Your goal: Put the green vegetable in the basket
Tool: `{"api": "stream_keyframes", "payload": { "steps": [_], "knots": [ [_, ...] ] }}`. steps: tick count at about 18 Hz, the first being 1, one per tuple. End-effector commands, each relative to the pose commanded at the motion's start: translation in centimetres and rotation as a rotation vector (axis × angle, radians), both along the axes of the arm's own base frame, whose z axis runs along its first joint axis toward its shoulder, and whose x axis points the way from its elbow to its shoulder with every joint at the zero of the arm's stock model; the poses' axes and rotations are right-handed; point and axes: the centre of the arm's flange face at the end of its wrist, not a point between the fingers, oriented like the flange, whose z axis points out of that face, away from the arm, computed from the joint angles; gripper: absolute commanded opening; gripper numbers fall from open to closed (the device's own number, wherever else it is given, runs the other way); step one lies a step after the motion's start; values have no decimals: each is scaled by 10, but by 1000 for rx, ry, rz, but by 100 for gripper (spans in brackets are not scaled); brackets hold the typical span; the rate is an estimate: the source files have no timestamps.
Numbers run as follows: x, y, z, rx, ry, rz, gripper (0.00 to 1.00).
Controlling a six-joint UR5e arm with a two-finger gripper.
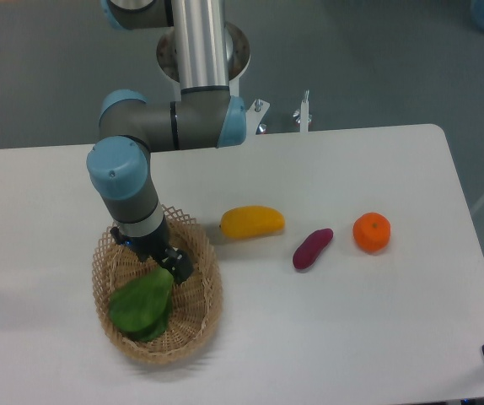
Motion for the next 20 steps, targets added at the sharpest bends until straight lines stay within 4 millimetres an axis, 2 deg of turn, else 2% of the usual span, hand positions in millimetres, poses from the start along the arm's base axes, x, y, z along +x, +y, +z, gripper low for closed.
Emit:
{"api": "stream_keyframes", "payload": {
  "steps": [4,5,7,9,12,15,17,20],
  "knots": [
    [-13,11,25,55,39,11,100],
    [-21,13,33,65,59,18,100],
    [-55,9,62,85,117,68,100],
    [-71,5,81,96,130,90,100],
    [-108,-17,108,68,124,112,100],
    [-140,-34,124,0,114,18,100],
    [-164,-54,146,-10,122,-11,100],
    [-202,-84,159,-17,100,-55,100]
  ]
}}
